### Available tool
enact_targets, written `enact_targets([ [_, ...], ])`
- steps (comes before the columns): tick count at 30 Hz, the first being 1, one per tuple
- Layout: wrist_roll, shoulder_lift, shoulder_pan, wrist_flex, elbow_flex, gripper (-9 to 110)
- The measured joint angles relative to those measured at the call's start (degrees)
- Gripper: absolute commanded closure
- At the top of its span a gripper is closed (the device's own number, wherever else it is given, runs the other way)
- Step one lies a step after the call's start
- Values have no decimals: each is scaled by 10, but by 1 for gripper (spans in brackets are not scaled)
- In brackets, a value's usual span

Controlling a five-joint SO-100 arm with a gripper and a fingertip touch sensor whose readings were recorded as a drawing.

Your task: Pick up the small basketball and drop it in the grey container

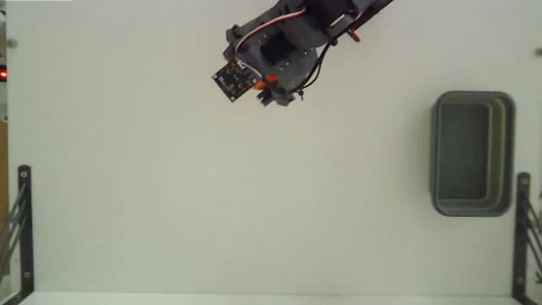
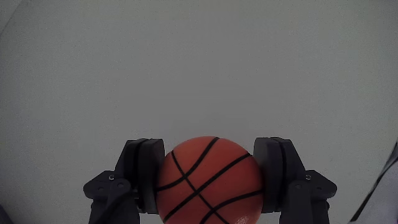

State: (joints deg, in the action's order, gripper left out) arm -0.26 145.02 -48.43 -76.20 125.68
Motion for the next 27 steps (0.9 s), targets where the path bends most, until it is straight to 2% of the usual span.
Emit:
enact_targets([
  [27,1,-80,0,-110,-192,19],
])
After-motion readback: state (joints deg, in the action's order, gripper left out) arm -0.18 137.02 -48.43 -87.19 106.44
